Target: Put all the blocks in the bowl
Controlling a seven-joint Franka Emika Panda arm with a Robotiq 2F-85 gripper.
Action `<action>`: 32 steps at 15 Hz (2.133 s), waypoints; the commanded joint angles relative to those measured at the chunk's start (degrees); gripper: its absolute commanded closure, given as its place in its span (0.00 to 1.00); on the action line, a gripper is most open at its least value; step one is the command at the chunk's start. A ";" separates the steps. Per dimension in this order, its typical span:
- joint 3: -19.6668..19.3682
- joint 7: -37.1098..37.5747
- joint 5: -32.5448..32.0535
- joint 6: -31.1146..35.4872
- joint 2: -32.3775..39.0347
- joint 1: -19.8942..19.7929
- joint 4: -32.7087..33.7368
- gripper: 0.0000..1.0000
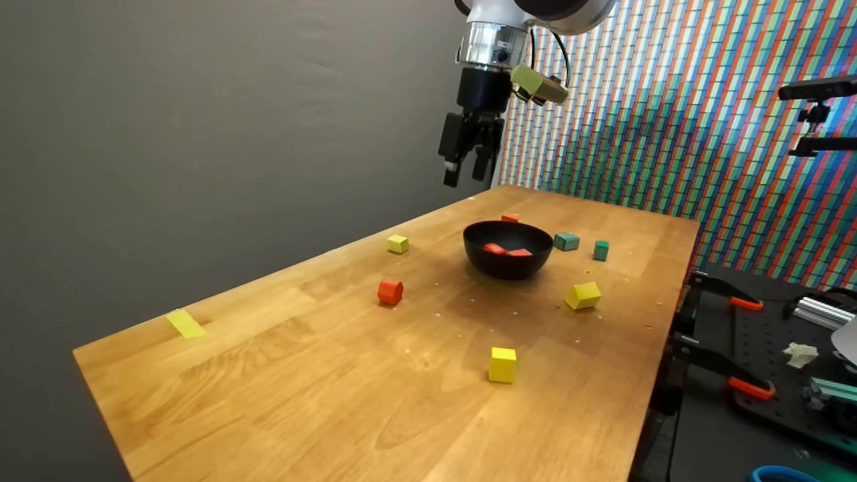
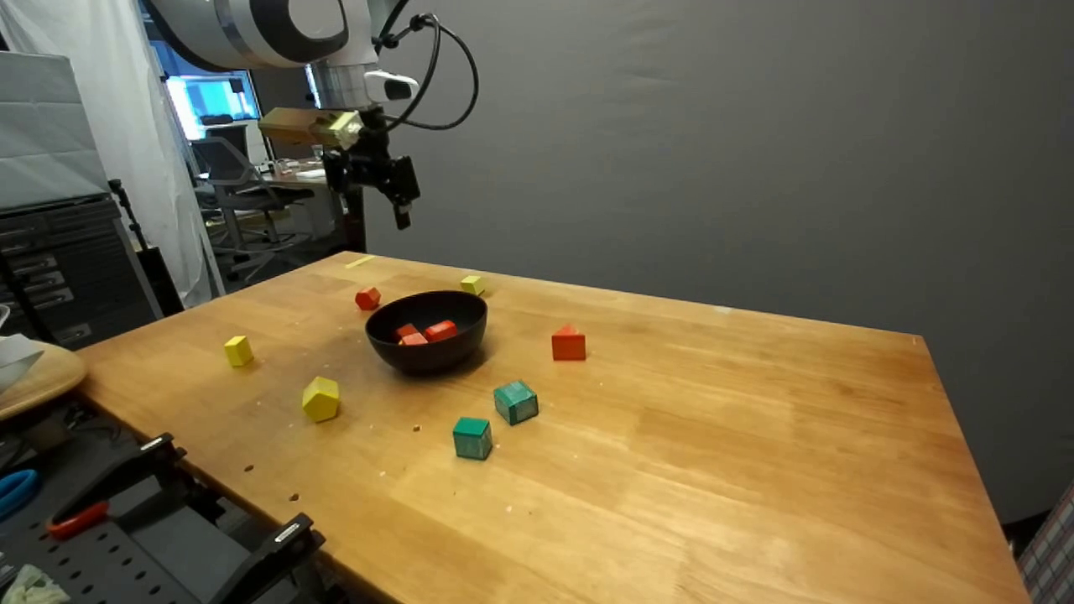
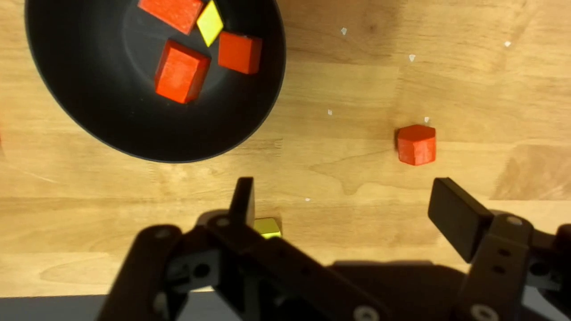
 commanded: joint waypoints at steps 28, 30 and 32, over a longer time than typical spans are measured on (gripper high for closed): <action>2.38 -5.54 -5.00 -8.49 36.24 7.30 34.94 0.73; 2.03 -4.16 -6.16 -7.87 35.19 7.84 33.79 0.81; 2.77 -3.73 -6.03 -8.60 31.59 7.38 31.18 0.81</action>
